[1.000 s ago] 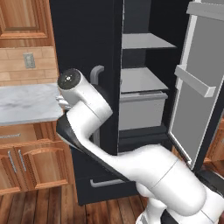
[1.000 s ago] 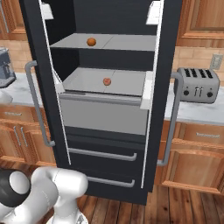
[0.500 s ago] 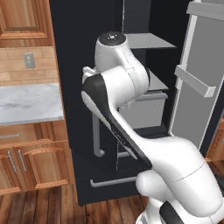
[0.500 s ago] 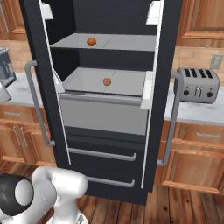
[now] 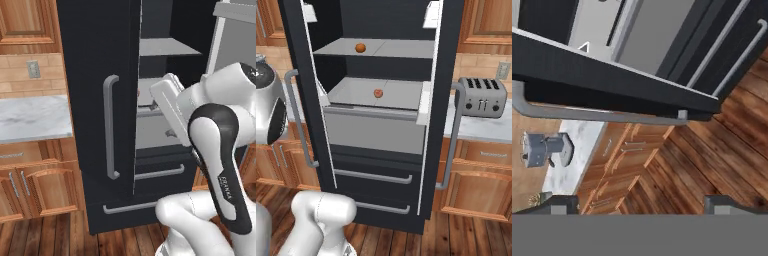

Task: Retrieve the tangerine and peach from the fridge and place them into the bowl on the dining table.

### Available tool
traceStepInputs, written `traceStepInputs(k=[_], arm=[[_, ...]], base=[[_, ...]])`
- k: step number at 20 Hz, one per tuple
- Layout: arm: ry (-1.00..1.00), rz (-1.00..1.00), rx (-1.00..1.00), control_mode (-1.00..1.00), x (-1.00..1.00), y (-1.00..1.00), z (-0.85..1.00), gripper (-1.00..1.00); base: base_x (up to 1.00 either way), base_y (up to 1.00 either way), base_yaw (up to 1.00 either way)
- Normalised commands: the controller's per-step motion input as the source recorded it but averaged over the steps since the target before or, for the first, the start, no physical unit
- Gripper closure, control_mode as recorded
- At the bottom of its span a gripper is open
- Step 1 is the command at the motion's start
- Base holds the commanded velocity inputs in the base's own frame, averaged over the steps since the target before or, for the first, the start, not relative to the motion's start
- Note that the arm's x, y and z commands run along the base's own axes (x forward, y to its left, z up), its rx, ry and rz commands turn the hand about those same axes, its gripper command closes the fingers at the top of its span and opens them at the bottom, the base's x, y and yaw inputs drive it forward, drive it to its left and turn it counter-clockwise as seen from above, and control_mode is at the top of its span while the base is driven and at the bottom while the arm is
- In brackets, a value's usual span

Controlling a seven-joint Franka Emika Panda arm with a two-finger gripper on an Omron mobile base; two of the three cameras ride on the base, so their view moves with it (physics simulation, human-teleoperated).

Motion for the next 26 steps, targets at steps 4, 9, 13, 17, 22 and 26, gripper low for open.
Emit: traceStepInputs(k=[4,9,13,17,22,26], arm=[[-0.33,0.19,0.24,-1.00,0.02,-0.72,0.32,-1.00],[-0.22,0.08,0.13,-1.00,0.32,-0.36,0.32,-1.00],[-0.03,0.00,0.14,-1.00,0.70,-0.21,0.27,-1.00],[0.00,-0.01,0.15,-1.00,0.81,-0.07,0.24,-1.00],[0.02,-0.01,0.03,-1.00,0.91,0.00,0.10,-1.00],[0.04,0.00,0.00,-1.00,1.00,0.00,0.00,-1.00]], base=[[0.00,0.00,0.00],[0.00,0.00,0.00],[0.00,0.00,0.00],[0.00,0.00,0.00],[0.00,0.00,0.00],[0.00,0.00,0.00]])
